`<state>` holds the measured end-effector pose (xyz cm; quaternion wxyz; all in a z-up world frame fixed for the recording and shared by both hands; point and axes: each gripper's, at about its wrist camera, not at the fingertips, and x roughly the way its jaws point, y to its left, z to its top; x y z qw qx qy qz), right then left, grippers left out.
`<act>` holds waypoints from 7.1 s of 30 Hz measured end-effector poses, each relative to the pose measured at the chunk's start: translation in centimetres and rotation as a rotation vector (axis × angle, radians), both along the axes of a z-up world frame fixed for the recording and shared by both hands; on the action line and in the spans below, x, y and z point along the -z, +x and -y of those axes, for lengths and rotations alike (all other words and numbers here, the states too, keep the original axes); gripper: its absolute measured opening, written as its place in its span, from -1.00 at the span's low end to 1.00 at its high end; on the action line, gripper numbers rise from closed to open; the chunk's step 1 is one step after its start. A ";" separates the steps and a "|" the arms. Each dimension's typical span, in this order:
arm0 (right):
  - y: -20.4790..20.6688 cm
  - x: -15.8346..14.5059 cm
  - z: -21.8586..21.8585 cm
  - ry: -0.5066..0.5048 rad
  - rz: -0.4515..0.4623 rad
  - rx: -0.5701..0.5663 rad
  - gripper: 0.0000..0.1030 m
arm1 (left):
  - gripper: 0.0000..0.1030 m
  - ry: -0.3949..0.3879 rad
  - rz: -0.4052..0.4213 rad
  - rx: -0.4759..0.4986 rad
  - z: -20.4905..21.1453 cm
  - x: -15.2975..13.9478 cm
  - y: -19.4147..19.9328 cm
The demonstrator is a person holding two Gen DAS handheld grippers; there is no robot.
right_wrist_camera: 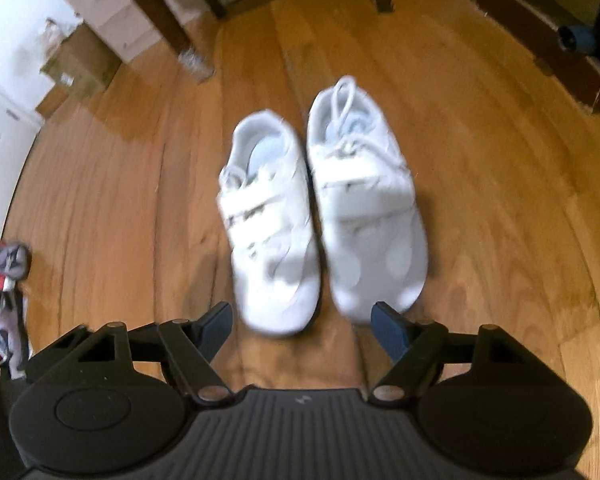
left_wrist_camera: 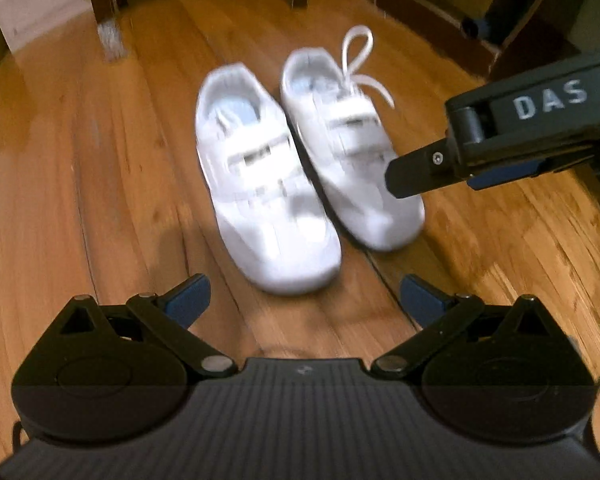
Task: Organize scattered shoes
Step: 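Reach the right gripper into the brown fuzzy slippers and grasp them, then lift the brown slippers with the right gripper and carry toward the sneakers, then set the slippers beside the sneakers and open the right gripper, then reach the right gripper into the white charm clogs and grasp them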
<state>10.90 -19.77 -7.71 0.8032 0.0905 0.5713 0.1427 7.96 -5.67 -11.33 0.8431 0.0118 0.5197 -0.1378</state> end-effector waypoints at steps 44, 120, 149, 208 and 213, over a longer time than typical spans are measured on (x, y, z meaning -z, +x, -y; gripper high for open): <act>-12.5 5.9 7.4 -0.175 -0.402 -0.071 0.03 | 1.00 0.075 -0.122 0.459 8.1 -1.4 -17.3; -15.9 -5.5 0.9 -0.097 0.443 -0.120 -0.76 | 1.00 0.078 0.160 0.371 0.8 -4.2 -16.8; -5.3 -7.9 -14.3 0.216 0.377 -0.136 -0.75 | 1.00 -0.073 0.203 -0.359 -21.6 -7.2 -14.2; -12.1 8.4 -9.1 -0.081 -0.522 -0.365 0.51 | 1.00 0.188 -0.198 0.128 -8.8 -1.1 -21.2; -12.3 9.3 -10.1 -0.112 -0.541 -0.406 0.54 | 1.00 0.184 -0.215 0.135 -8.6 -0.8 -21.2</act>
